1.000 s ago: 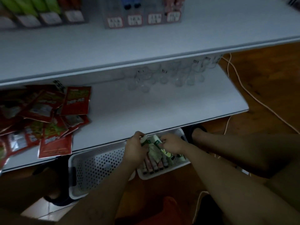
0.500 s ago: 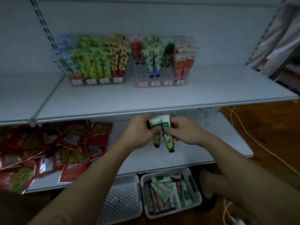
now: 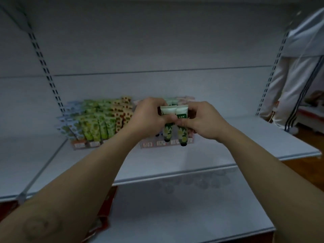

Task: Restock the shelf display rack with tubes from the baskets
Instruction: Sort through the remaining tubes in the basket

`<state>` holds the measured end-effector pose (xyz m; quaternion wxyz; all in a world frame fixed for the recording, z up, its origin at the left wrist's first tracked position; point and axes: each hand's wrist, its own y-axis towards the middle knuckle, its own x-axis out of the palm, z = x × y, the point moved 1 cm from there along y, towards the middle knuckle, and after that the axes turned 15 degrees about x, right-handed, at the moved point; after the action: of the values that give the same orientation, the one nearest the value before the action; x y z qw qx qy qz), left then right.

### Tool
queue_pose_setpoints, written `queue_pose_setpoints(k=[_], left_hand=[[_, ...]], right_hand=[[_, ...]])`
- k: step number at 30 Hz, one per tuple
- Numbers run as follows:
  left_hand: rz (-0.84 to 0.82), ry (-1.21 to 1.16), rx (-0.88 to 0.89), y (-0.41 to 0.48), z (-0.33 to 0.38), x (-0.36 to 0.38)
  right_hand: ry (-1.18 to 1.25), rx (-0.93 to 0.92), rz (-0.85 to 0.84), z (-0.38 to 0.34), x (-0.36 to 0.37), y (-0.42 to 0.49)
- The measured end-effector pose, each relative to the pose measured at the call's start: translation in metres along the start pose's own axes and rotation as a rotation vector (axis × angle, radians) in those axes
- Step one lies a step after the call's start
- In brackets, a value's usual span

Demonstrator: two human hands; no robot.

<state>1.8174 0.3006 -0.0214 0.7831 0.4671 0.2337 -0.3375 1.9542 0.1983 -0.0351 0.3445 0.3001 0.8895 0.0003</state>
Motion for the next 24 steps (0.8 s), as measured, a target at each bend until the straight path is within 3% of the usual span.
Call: queue_pose_setpoints(k=[9, 18, 24], left_hand=[[0.293, -0.096, -0.033, 0.076, -0.024, -0.007], [0.017, 0.195, 0.052, 0.102, -0.059, 0.034], [-0.223, 0.4, 0.101, 0.107, -0.07, 0.041]], right_hand=[[0.187, -0.07, 0.254, -0.012, -0.035, 0.082], [0.217, 0.0, 0.249, 0.023, -0.025, 0.112], [-0.067, 0.003, 0.126, 0.024, -0.021, 0.109]])
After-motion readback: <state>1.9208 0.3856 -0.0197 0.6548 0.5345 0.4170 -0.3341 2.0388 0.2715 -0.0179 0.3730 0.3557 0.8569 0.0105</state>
